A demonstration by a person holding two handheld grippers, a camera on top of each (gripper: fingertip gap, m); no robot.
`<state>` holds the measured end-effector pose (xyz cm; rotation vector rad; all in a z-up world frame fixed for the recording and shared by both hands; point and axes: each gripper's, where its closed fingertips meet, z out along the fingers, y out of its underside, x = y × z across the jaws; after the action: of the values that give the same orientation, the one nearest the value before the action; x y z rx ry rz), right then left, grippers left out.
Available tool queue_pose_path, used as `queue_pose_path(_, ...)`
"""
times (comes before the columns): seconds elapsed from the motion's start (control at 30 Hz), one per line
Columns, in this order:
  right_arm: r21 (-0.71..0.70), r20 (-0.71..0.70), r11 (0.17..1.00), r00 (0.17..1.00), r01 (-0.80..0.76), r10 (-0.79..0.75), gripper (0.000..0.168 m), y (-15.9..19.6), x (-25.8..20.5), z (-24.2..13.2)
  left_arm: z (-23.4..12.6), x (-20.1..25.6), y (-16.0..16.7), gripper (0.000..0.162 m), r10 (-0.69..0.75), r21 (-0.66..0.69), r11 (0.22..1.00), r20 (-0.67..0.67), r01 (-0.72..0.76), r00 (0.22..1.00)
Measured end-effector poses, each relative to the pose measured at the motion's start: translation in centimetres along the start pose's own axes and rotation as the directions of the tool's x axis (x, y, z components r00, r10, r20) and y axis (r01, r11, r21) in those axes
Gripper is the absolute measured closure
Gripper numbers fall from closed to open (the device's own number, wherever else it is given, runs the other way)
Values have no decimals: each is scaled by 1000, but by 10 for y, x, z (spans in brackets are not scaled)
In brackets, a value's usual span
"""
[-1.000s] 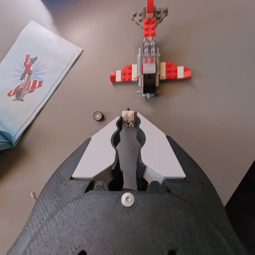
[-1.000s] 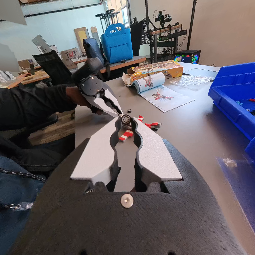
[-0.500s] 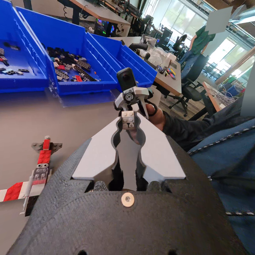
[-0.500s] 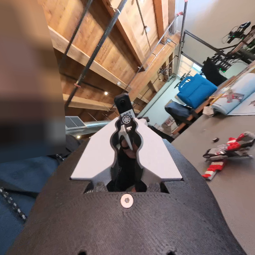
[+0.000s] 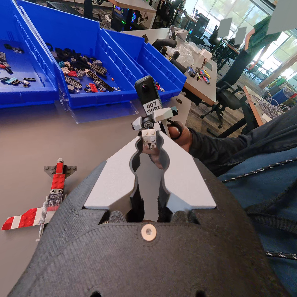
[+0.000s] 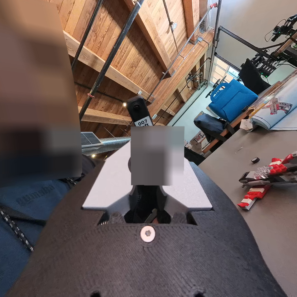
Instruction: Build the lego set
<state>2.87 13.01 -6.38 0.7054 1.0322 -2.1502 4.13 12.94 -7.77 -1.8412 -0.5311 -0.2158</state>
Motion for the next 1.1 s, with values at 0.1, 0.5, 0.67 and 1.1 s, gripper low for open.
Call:
queue_pose_path(0.1, -23, -13, 1000, 1000, 15, -15, 154, 3, 1, 1, 0, 0, 1, 145, 2, -7, 1000, -2, -2, 1000)
queue_pose_path(0.5, -138, -86, 990, 995, 35, -47, 155, 12, 9, -2, -1, -4, 11, 145, 95, -154, 984, 57, -85, 994)
queue_pose_path(0.67, -146, -119, 989, 993, -35, 18, 155, 15, 14, -4, -2, -8, 16, 145, 211, -254, 950, 96, -182, 973)
queue_pose_path(1.1, -186, -173, 983, 984, 1, -34, 155, 19, 21, -7, 1, -12, 22, 146, 214, -292, 941, 112, -174, 970)
